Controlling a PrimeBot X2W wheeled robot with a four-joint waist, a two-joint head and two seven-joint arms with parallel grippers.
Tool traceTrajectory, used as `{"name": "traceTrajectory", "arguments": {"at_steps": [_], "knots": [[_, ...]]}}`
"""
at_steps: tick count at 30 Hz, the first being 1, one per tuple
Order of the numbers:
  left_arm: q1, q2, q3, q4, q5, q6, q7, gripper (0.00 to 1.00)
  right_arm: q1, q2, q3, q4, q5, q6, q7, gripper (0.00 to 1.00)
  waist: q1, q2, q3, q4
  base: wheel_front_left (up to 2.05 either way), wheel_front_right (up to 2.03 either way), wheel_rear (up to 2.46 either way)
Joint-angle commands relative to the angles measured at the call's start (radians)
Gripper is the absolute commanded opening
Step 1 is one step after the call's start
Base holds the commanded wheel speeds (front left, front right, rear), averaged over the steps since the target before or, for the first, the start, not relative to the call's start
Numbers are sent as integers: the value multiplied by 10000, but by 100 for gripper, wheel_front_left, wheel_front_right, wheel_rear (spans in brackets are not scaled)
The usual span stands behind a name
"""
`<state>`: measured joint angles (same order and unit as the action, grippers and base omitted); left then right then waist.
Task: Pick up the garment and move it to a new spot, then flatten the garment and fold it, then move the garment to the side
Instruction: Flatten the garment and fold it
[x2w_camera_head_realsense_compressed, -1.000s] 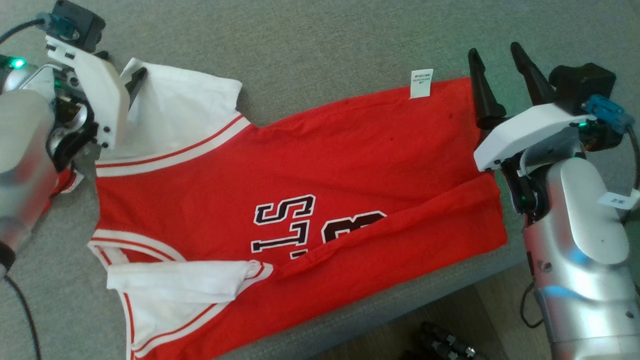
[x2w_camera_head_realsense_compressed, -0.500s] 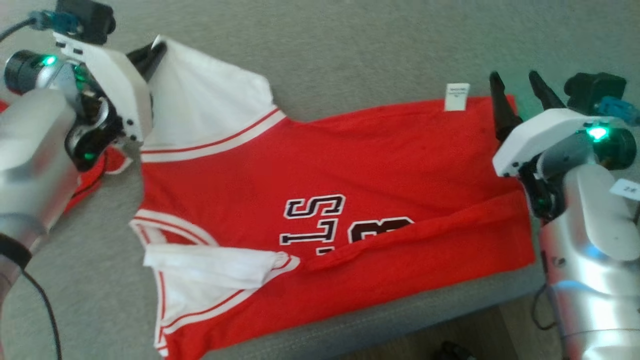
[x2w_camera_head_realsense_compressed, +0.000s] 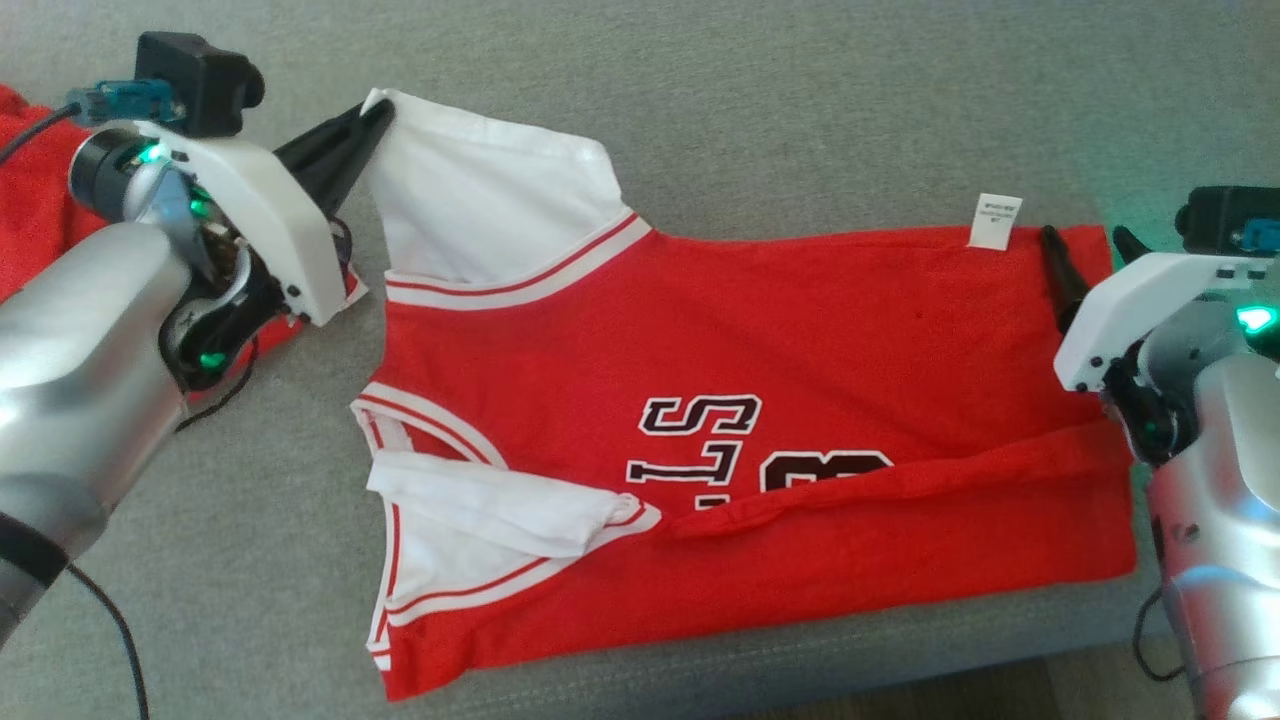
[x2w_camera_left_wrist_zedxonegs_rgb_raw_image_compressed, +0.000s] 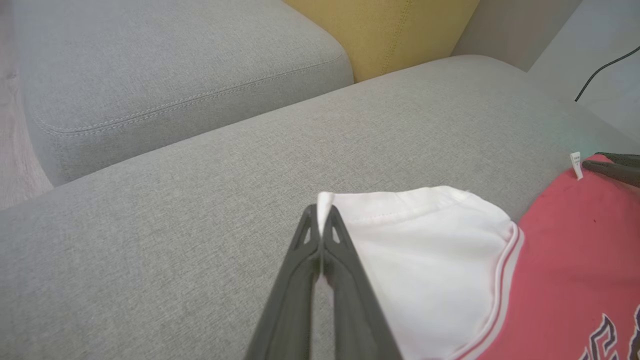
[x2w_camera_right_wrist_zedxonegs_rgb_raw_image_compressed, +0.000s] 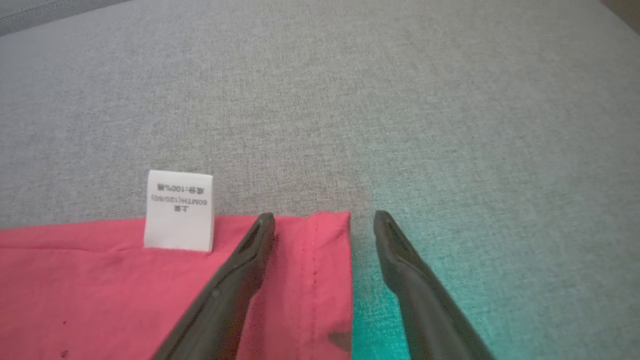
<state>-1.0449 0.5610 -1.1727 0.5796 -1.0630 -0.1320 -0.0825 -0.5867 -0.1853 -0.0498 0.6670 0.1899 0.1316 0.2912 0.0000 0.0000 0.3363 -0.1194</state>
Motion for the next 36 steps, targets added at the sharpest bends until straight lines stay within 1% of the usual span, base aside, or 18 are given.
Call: {"name": "traceTrajectory", "arguments": {"at_steps": [1, 10, 11, 12, 13, 16, 19, 27, 32, 36], "knots": [[-270, 441, 437, -238, -30, 26, -120, 0, -461, -176, 154, -156, 78, -9, -13, 100, 0, 0, 63, 76, 0, 0, 0], [-217, 500, 385, -576, -16, 102, -97, 0, -782, -229, 201, 469, -30, -9, -13, 100, 0, 0, 166, 172, 0, 0, 0], [-210, 513, 378, -590, -3, 124, -101, 0, -808, -216, 271, 560, 1, -9, 54, 61, 0, 0, 158, 171, 0, 0, 0], [-194, 522, 373, -594, 3, 146, -112, 0, -832, -215, 332, 636, 40, -9, 107, 20, 0, 0, 145, 169, 0, 0, 0], [-173, 529, 371, -592, 1, 168, -124, 0, -851, -230, 403, 692, 70, -9, 135, 0, 0, 0, 127, 166, 0, 0, 0], [-31, 520, 395, -538, -52, 290, -227, 0, -910, -362, 643, 766, 140, -9, 106, 0, 0, 0, -13, 156, 0, 0, 0], [53, 500, 473, -478, -124, 409, -361, 0, -1022, -519, 711, 689, 178, -9, -176, 0, 0, 0, -126, 178, 0, 0, 0], [-76, 328, 859, -266, -340, 701, -788, 0, -1778, -674, 302, 742, -26, -9, -1242, 0, 0, 0, -187, 330, 0, 0, 0], [-284, -154, 1230, 219, -582, 856, -1155, 0, -2250, -720, 16, 1167, -328, -9, -1721, 0, 0, 0, -154, 512, 0, 0, 0], [-491, -655, 1495, 730, -674, 789, -1450, 0, -2558, -683, -131, 1536, -641, -9, -2279, 0, 0, 0, -92, 625, 0, 0, 0]]}}
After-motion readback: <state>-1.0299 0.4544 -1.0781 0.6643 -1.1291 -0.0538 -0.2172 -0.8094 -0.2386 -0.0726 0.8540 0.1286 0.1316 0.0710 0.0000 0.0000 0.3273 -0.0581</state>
